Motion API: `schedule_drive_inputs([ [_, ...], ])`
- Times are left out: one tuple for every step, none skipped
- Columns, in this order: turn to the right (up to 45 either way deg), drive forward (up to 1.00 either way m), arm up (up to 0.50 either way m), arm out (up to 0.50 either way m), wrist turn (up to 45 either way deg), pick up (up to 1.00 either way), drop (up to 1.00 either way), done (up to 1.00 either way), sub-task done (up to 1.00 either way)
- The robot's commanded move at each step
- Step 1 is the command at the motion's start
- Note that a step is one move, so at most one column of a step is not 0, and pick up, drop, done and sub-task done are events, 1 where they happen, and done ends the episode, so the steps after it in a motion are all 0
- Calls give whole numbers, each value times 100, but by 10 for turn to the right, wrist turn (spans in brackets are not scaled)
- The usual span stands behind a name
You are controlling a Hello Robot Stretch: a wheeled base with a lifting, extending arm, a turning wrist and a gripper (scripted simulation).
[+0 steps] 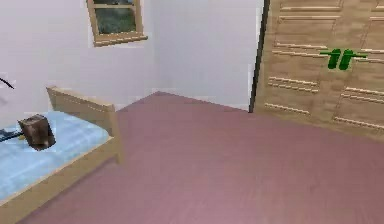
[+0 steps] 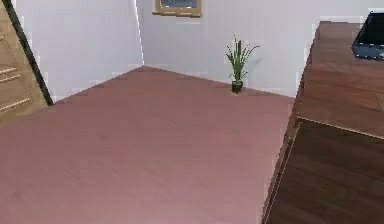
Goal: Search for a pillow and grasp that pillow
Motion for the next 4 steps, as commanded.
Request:
schedule_drive_inputs([
  [-450,0,0,0,0,0,0,0,0],
  [-150,0,0,0,0,0,0,0,0],
  [0,85,0,0,0,0,0,0,0],
  [-450,0,0,0,0,0,0,0,0],
])
